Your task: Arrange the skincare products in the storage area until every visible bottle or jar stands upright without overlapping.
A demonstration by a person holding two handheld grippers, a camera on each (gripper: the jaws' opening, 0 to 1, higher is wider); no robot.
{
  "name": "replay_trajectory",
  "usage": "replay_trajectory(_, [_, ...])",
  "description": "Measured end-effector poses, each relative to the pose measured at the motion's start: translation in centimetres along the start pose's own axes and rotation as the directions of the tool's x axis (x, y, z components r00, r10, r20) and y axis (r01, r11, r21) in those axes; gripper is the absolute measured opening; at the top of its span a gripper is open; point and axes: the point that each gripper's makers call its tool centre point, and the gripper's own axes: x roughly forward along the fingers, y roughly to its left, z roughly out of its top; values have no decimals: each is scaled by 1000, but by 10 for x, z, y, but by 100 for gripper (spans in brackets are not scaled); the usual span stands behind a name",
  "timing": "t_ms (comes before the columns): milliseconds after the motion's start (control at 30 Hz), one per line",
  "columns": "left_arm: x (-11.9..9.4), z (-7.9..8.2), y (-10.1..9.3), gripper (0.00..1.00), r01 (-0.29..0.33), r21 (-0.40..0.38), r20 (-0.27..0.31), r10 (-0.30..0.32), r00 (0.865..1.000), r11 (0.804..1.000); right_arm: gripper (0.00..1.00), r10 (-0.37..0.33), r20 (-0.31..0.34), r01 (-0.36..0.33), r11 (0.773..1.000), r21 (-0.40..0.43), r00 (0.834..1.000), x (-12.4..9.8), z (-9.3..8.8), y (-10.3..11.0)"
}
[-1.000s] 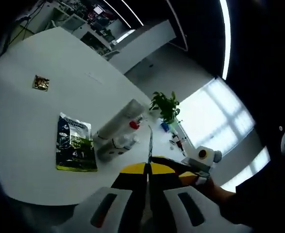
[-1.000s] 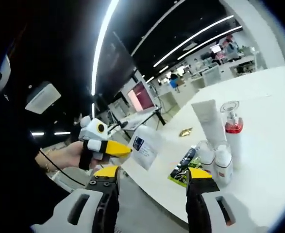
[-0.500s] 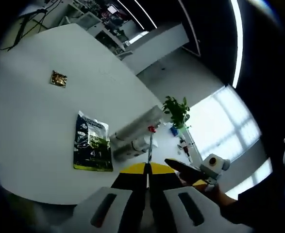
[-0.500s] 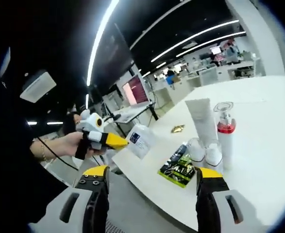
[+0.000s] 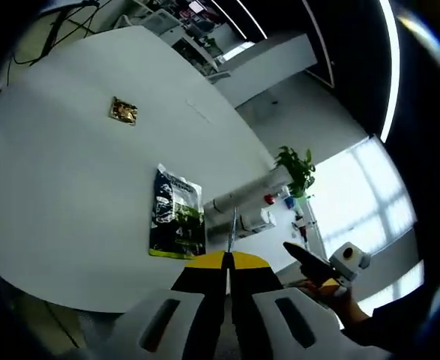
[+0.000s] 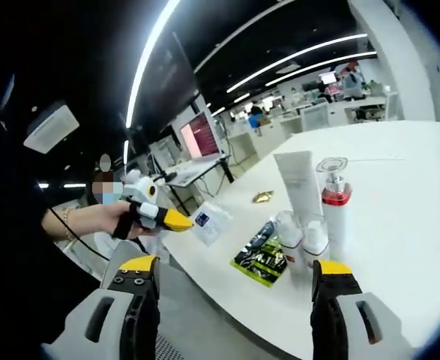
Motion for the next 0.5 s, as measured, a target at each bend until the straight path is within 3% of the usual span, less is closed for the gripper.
replay_trajectory(500, [7,6,52,0,-95,-66,-27,94,995,993,99,-53,-8,53,999,4,999,-12,0,-15])
